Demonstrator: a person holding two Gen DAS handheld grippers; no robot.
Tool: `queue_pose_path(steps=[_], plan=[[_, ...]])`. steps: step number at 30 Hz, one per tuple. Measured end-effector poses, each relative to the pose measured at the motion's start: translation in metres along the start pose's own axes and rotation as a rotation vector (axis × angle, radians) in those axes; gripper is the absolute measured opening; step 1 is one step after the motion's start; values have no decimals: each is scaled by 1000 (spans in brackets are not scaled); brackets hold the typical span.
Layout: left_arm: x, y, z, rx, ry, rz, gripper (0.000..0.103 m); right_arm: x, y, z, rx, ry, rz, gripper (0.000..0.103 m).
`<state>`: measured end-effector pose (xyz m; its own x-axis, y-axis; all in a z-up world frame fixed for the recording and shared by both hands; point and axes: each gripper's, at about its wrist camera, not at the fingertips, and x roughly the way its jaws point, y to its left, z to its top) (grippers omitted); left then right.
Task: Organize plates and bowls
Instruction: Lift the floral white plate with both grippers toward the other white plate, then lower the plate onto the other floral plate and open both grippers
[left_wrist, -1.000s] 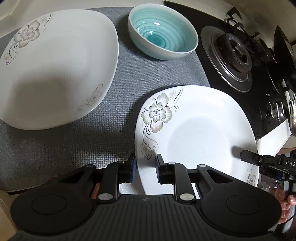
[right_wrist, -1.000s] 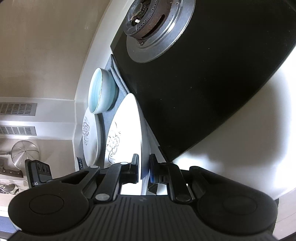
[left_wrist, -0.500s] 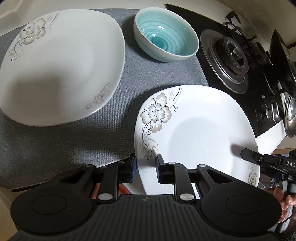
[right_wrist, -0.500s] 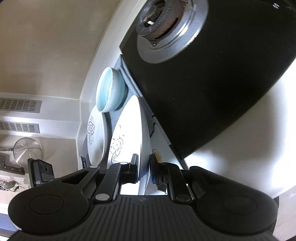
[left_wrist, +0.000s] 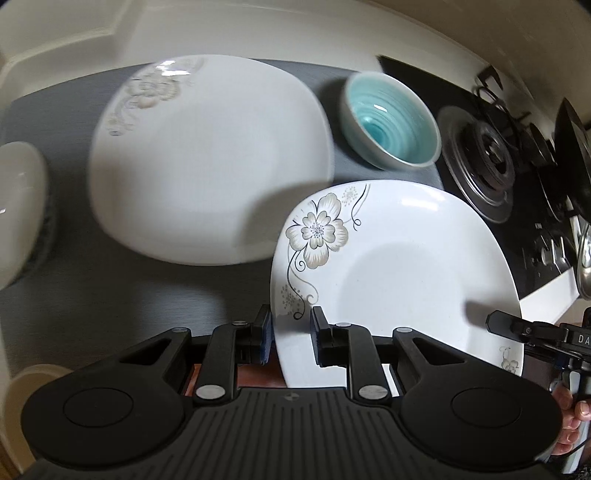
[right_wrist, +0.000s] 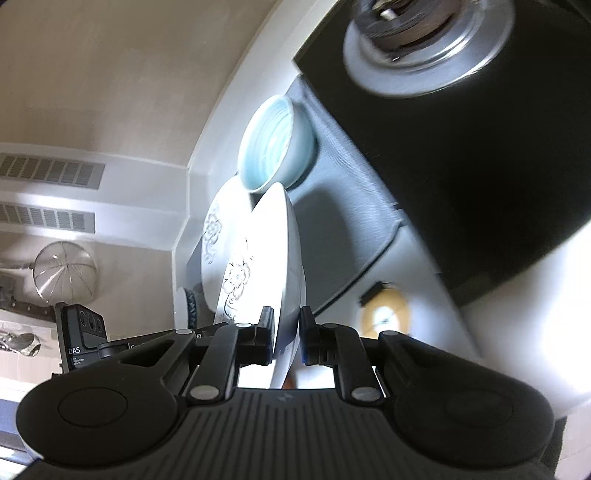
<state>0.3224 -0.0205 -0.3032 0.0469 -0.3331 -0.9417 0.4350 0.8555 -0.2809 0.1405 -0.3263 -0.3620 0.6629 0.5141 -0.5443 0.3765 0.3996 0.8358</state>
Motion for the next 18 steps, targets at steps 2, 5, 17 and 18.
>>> queue_pose_path(steps=[2,5,17,18], plan=[[-5,10,1,-15,-3,9,23,10,9,1,-23,10,-3,15],[-12,25,2,-31,-13,19,23,24,21,2,-39,8,-11,15],[-31,87,26,-98,-56,66,23,89,60,0,-112,63,-39,15],[-31,90,28,-102,-58,68,23,93,62,-1,-118,62,-43,15]])
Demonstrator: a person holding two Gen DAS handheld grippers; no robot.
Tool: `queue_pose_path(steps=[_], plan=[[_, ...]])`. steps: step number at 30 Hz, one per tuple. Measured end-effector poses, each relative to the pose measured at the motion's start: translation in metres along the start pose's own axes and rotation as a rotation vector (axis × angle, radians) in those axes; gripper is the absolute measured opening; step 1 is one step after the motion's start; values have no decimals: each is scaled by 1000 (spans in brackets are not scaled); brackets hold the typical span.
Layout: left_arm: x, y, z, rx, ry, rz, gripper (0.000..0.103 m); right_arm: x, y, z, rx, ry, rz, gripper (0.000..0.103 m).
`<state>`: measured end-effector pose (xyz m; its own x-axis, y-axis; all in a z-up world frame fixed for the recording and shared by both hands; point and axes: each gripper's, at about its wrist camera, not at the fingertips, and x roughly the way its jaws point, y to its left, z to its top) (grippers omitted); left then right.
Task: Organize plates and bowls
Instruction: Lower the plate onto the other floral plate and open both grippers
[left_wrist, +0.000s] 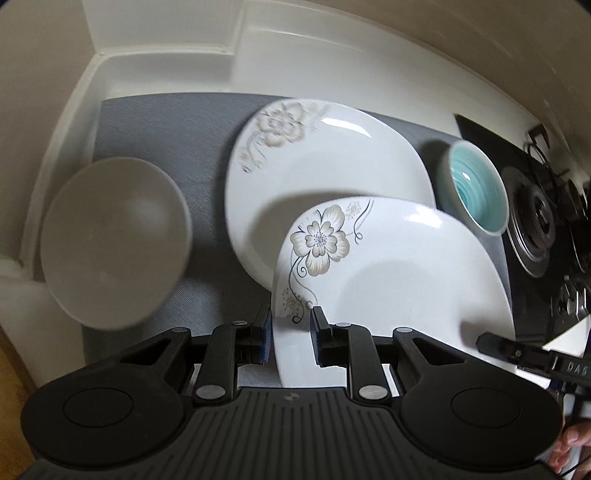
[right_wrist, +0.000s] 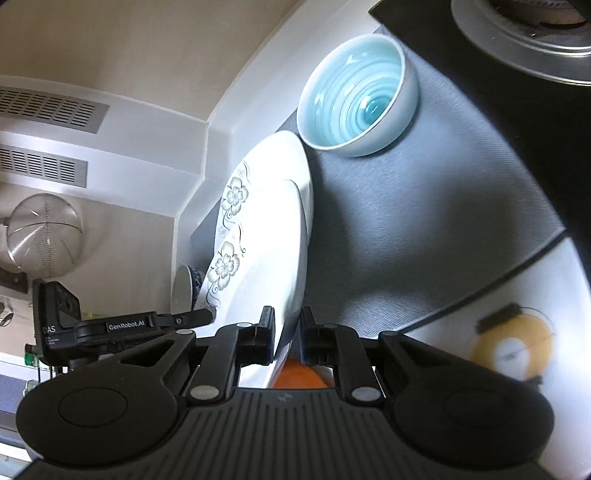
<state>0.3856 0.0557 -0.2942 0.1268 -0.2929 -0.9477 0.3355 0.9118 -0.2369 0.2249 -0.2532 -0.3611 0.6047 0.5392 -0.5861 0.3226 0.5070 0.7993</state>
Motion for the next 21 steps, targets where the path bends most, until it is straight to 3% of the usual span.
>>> queue_pose_path(steps=[13,16,21], plan=[[15,20,21,-19,6,27,23,21,8,-7,-39,-16,-94,12],[18,22,23,-25,0,11,23,22,12,-7,-59,-46,-134,12],[22,28,27,-59,3,-17,24,19,8,-5,-39,-87,-129,11]])
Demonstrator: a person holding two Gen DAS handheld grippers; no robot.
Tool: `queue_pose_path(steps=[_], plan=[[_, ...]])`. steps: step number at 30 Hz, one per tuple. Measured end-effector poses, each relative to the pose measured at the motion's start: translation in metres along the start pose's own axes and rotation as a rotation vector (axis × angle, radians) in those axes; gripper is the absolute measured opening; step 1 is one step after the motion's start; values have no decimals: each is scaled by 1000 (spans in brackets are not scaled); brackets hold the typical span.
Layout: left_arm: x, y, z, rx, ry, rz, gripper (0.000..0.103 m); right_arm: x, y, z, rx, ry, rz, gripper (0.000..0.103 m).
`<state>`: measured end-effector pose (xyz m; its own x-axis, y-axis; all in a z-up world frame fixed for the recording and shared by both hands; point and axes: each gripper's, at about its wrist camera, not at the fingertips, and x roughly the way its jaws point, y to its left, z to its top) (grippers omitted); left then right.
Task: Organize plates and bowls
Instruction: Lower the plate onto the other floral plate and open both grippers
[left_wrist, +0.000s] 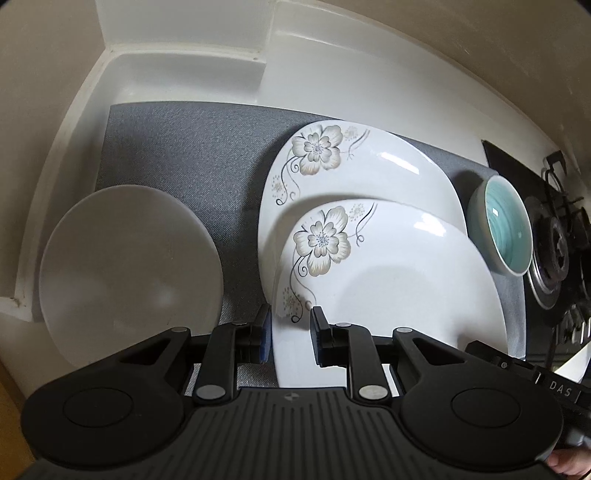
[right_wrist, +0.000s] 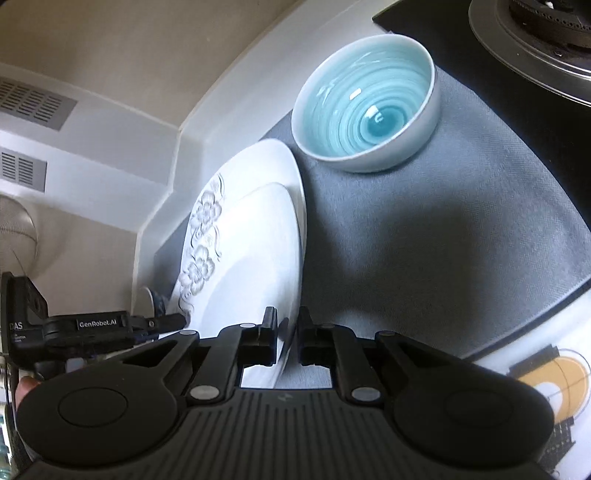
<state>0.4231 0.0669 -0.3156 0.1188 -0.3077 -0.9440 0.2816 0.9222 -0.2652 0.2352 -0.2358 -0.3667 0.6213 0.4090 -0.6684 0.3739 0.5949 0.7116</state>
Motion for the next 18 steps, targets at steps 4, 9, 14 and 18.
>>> queue_pose_path(steps=[4,9,14,18], plan=[[3,8,-4,-44,39,-45,25,1,4,-1,-12,2,-4,11],[-6,9,-26,-37,41,-85,26,7,8,2,-22,6,-18,12],[-14,10,-38,-32,18,-103,24,10,4,8,6,13,-16,11],[-17,16,-35,-94,33,-113,18,11,3,11,10,30,-20,12]])
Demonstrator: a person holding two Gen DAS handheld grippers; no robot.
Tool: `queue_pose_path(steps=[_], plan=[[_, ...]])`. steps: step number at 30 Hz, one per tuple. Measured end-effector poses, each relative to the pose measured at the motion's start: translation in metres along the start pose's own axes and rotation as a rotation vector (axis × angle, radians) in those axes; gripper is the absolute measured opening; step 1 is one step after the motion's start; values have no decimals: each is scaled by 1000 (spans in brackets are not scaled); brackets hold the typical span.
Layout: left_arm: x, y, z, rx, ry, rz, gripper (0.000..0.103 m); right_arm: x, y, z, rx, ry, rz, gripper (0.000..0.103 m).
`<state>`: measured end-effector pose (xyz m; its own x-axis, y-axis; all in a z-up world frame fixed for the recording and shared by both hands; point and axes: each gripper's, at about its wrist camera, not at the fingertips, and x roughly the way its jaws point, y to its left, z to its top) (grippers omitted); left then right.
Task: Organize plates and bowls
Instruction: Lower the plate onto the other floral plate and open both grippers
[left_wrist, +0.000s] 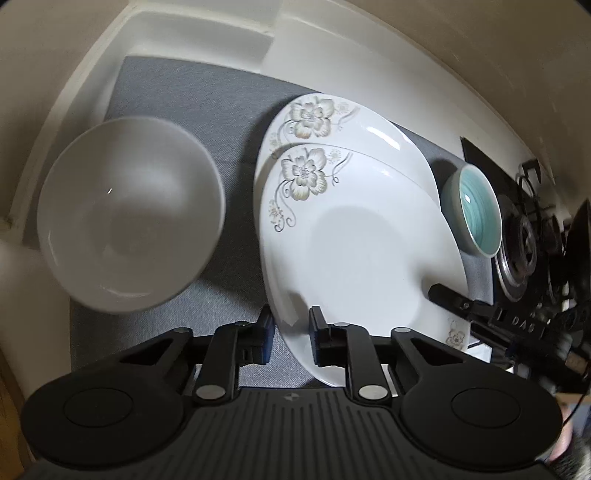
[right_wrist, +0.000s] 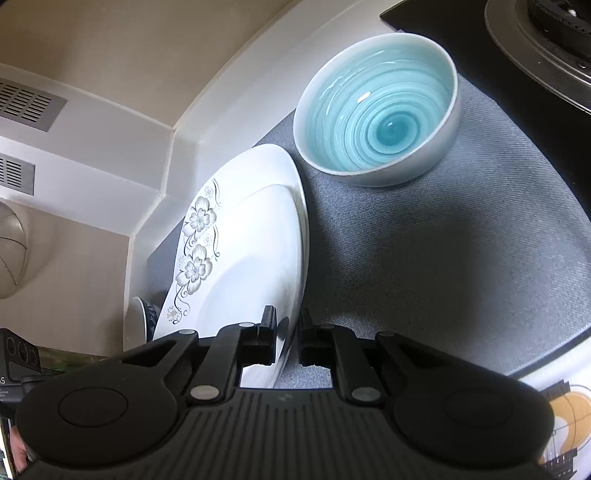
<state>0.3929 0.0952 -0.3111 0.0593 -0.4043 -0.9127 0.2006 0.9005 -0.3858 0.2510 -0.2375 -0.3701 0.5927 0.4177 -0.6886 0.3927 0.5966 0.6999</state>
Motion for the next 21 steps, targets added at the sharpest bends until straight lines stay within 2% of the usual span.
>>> queue_pose_path(steps=[4,9,12,13,15,21], plan=[[-13,-1,-6,-14,1,0,15,2,4,3,-12,15,-17,12],[-15,7,-8,-65,9,-44,14,2,-1,7,14,34,-4,14],[-10,15,-5,-123,20,-86,13,-1,3,7,13,52,-9,18],[-10,15,-5,-128,20,-91,13,-4,6,6,-8,53,-10,22],[-9,14,-6,-124,15,-86,13,-8,11,3,-34,62,-16,26],[-6,11,-4,-128,14,-86,13,-17,12,-7,-10,80,-54,24]])
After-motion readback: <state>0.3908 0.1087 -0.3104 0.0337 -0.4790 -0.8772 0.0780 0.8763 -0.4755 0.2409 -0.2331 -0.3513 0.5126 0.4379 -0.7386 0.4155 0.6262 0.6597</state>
